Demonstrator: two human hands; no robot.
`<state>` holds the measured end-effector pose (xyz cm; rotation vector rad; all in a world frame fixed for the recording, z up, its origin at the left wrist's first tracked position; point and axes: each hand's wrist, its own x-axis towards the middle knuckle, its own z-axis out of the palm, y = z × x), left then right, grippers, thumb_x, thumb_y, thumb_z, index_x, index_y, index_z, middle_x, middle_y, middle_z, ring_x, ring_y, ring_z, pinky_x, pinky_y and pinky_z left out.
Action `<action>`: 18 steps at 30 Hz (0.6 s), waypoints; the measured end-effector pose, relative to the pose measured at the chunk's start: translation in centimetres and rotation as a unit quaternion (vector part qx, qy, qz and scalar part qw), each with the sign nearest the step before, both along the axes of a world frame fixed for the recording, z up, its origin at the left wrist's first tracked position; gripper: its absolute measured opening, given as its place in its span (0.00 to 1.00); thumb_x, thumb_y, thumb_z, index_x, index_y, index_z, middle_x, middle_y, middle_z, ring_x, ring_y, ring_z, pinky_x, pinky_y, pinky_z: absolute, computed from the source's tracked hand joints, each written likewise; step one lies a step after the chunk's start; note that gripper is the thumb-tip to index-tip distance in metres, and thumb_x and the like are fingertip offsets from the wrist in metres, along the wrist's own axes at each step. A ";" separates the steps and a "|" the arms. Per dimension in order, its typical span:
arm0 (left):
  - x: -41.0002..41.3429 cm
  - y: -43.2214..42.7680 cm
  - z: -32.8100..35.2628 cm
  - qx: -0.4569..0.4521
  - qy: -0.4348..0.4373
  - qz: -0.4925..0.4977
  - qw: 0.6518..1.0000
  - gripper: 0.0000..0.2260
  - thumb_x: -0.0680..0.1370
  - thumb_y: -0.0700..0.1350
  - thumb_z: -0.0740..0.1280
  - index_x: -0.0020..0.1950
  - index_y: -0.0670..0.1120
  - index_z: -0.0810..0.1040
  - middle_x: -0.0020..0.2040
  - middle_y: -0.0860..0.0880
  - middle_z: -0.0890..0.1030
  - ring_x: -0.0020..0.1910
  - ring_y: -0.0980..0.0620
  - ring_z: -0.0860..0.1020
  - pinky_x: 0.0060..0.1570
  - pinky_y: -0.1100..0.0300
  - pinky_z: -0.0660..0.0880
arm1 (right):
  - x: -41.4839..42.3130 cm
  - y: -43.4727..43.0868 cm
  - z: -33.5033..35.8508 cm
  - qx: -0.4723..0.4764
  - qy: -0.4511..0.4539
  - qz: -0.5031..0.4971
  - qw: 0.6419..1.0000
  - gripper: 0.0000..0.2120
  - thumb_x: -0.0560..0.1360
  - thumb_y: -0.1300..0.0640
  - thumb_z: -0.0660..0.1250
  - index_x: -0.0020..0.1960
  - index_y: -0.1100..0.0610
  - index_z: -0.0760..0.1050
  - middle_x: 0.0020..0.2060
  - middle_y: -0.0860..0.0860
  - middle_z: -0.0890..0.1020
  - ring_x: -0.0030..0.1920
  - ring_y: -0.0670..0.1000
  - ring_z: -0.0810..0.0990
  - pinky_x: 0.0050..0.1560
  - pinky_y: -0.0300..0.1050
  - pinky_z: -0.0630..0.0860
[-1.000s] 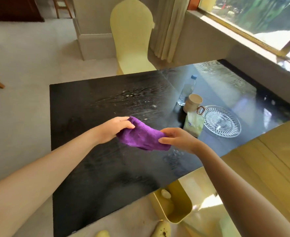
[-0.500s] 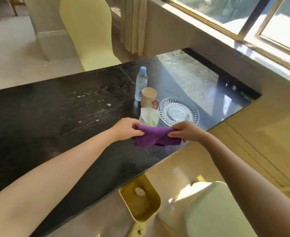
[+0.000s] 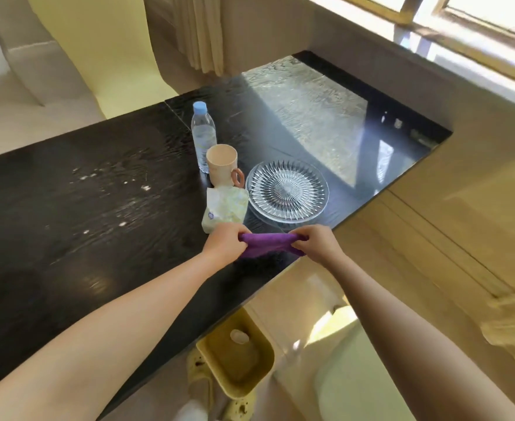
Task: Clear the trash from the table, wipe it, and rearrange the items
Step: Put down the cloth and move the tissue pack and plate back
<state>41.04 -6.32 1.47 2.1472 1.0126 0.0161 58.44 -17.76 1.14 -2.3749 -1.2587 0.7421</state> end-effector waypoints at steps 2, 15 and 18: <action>0.8 0.2 -1.0 0.014 -0.010 0.004 1.000 0.13 0.74 0.36 0.63 0.54 0.45 0.82 0.50 0.45 0.83 0.51 0.48 0.79 0.50 0.57 0.75 | 0.5 0.7 -1.4 0.042 -0.021 -0.018 0.999 0.09 0.68 0.65 0.68 0.46 0.60 0.84 0.41 0.57 0.85 0.44 0.55 0.81 0.40 0.41 0.68; -0.6 -3.1 -8.9 0.099 0.114 -0.116 0.982 0.20 0.79 0.43 0.60 0.72 0.46 0.66 0.71 0.48 0.66 0.67 0.47 0.69 0.64 0.52 0.70 | 1.0 -1.2 -9.5 0.001 -0.028 0.059 0.998 0.21 0.74 0.59 0.67 0.66 0.58 0.73 0.67 0.54 0.73 0.67 0.54 0.70 0.67 0.45 0.66; -0.4 -2.1 -8.7 0.111 0.091 -0.126 0.982 0.18 0.79 0.47 0.60 0.69 0.47 0.71 0.67 0.49 0.70 0.65 0.49 0.70 0.63 0.54 0.70 | 1.7 -0.9 -9.6 -0.003 -0.031 0.077 0.996 0.20 0.75 0.50 0.66 0.64 0.57 0.74 0.63 0.52 0.76 0.64 0.53 0.71 0.63 0.44 0.68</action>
